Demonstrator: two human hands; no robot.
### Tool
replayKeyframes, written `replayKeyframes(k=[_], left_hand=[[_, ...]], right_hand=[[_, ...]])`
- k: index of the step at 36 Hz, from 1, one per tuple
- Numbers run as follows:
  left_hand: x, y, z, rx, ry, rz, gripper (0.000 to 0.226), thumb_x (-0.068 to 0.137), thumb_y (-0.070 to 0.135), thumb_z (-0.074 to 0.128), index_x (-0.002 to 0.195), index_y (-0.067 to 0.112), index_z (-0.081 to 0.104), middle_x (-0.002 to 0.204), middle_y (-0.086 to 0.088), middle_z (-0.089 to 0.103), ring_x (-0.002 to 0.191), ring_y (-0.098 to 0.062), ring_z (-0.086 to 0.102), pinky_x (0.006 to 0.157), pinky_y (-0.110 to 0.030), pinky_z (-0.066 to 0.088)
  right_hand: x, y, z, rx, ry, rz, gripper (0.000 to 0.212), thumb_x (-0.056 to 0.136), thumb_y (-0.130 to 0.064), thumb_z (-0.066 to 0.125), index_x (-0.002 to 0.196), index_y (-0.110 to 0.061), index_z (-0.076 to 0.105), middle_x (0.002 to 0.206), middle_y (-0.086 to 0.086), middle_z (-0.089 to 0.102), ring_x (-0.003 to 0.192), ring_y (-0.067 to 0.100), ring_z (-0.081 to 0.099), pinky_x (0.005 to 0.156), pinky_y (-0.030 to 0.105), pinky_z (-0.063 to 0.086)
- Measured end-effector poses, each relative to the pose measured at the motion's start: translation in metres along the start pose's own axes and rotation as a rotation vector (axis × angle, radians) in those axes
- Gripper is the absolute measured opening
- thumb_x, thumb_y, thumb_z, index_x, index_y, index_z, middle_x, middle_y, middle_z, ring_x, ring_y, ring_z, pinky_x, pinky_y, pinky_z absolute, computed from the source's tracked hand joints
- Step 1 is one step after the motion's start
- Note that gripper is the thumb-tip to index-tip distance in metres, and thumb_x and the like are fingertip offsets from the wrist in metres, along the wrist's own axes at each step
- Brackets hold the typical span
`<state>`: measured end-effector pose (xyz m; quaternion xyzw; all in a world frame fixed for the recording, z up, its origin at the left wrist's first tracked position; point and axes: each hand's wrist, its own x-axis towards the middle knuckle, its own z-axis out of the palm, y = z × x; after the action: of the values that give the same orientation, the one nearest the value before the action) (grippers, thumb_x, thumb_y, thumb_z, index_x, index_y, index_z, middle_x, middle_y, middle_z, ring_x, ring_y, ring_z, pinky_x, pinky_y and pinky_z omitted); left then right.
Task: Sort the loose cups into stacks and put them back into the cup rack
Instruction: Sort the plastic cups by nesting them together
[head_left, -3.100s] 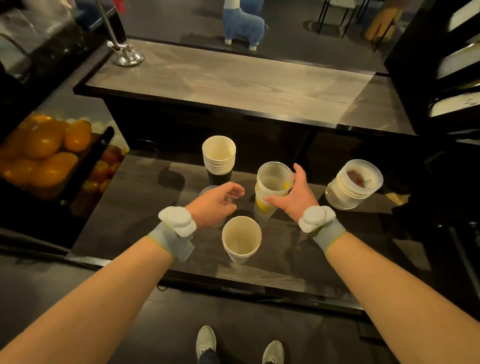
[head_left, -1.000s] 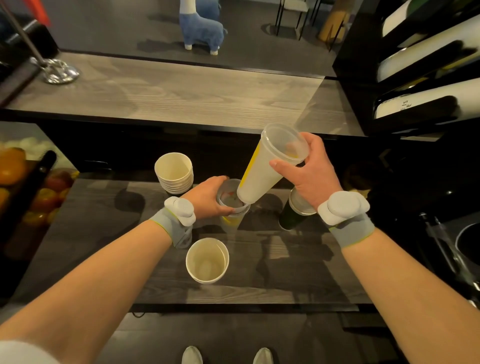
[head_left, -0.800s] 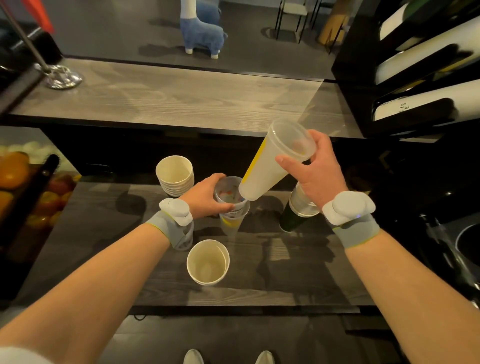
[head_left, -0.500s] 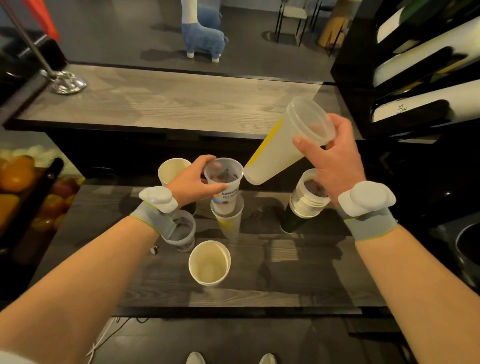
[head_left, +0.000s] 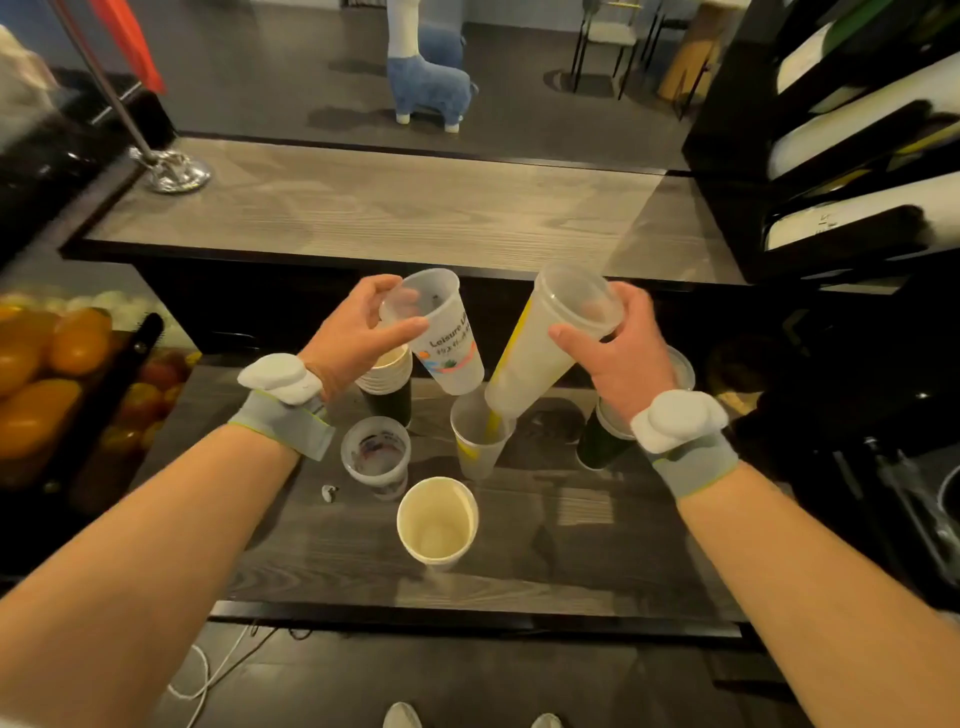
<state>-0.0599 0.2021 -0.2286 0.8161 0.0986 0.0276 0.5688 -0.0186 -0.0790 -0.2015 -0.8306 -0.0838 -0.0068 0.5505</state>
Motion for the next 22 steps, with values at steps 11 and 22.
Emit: replayKeyframes(k=[11, 22], left_hand=[[-0.034, -0.023, -0.037, 0.145, -0.038, -0.024, 0.080, 0.085, 0.032, 0.076, 0.152, 0.025, 0.032, 0.136, 0.009, 0.047, 0.124, -0.014, 0.051, 0.107, -0.037, 0.045], [-0.070, -0.064, -0.051, 0.249, -0.111, -0.122, 0.090, 0.079, 0.030, 0.081, 0.151, 0.027, 0.028, 0.151, 0.001, 0.041, 0.134, -0.018, 0.046, 0.109, -0.041, 0.045]], right_hand=[[-0.011, 0.030, 0.054, -0.064, -0.191, 0.081, 0.082, 0.075, -0.032, 0.083, 0.140, -0.023, 0.034, 0.126, -0.005, 0.053, 0.113, 0.013, 0.054, 0.088, 0.027, 0.049], [-0.028, 0.076, 0.079, -0.326, -0.367, 0.144, 0.074, 0.073, -0.026, 0.084, 0.132, -0.017, 0.040, 0.112, -0.004, 0.052, 0.099, 0.013, 0.054, 0.077, 0.026, 0.043]])
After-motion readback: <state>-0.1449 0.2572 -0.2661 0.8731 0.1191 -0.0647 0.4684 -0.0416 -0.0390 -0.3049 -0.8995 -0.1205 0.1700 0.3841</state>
